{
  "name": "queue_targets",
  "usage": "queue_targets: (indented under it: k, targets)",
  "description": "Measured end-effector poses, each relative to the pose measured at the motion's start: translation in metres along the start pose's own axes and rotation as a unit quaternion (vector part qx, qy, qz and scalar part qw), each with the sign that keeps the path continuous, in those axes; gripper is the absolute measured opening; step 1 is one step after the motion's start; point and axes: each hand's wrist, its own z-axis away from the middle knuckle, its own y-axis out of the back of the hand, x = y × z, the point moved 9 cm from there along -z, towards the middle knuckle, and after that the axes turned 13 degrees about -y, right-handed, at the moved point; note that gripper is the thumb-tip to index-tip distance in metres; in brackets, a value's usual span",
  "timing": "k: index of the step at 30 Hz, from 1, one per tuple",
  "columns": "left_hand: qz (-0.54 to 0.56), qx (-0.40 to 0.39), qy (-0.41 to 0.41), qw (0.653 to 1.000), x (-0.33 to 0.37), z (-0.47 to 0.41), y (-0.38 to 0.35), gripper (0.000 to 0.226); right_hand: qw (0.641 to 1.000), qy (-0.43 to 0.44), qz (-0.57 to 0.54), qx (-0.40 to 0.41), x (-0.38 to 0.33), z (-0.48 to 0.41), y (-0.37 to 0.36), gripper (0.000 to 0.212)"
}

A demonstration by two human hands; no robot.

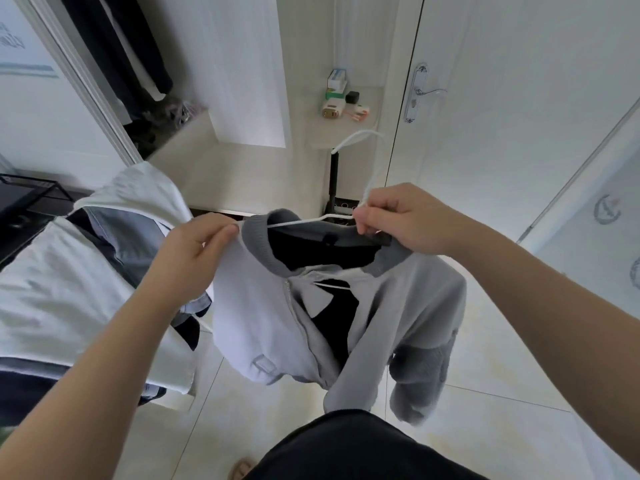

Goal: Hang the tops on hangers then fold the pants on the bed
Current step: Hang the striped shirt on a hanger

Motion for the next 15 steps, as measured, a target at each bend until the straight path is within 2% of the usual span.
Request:
queue_targets:
  k: [3, 10, 14, 15]
  targets:
    - [0.022, -0.016, -0.01, 1.0, 0.009, -0.002, -0.006, 0.026, 1.0, 0.004, 0.004, -0.008, -0.008, -0.002, -0.003, 0.028]
    - [0.137, -0.131, -0.019, 0.982, 0.028, -0.003, -0.037, 0.022, 0.998, 0.041, 0.054, -0.005, -0.026, -0.006, -0.015, 0.031]
    - [0.136, -0.133, -0.028, 0.981, 0.028, -0.003, -0.048, 0.009, 0.997, 0.044, 0.054, -0.026, -0.027, -0.007, -0.023, 0.037]
    - [0.144, -0.129, -0.024, 0.981, 0.024, -0.003, -0.048, 0.012, 0.997, 0.045, 0.059, -0.028, -0.026, -0.007, -0.024, 0.041]
